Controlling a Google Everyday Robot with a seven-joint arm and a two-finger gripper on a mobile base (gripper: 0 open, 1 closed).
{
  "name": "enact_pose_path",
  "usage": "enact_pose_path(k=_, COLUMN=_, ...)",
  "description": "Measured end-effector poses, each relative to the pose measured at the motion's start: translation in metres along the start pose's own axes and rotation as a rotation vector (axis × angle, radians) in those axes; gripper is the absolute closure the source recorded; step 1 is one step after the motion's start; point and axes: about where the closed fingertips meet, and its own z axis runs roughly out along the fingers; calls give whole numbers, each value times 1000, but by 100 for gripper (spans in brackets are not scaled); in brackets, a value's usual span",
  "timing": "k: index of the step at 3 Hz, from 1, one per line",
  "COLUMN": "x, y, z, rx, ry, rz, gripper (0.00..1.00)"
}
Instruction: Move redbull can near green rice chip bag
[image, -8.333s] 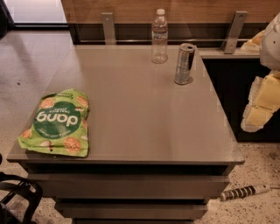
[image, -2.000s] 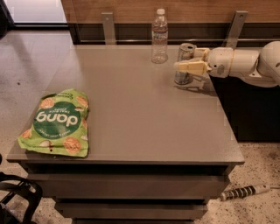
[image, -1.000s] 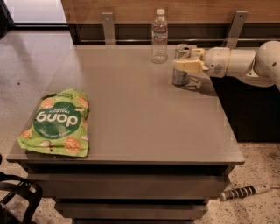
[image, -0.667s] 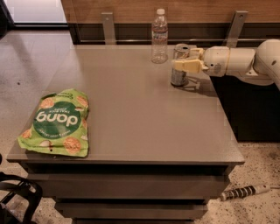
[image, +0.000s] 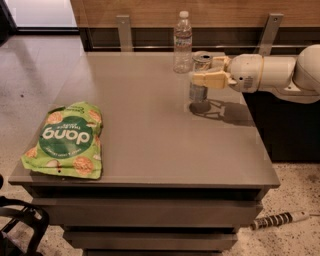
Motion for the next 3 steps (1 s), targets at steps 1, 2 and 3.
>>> enact_pose_path(k=1, x=-4, y=53, z=22, rx=-15, ry=2, rz=8, gripper=100)
enact_pose_path(k=2, x=-3, y=98, z=43, rx=-36, ry=9, rz=21, gripper=100)
enact_pose_path(k=3, x=-4, y=134, z=63, rx=-71, ry=12, rz=30, gripper=100)
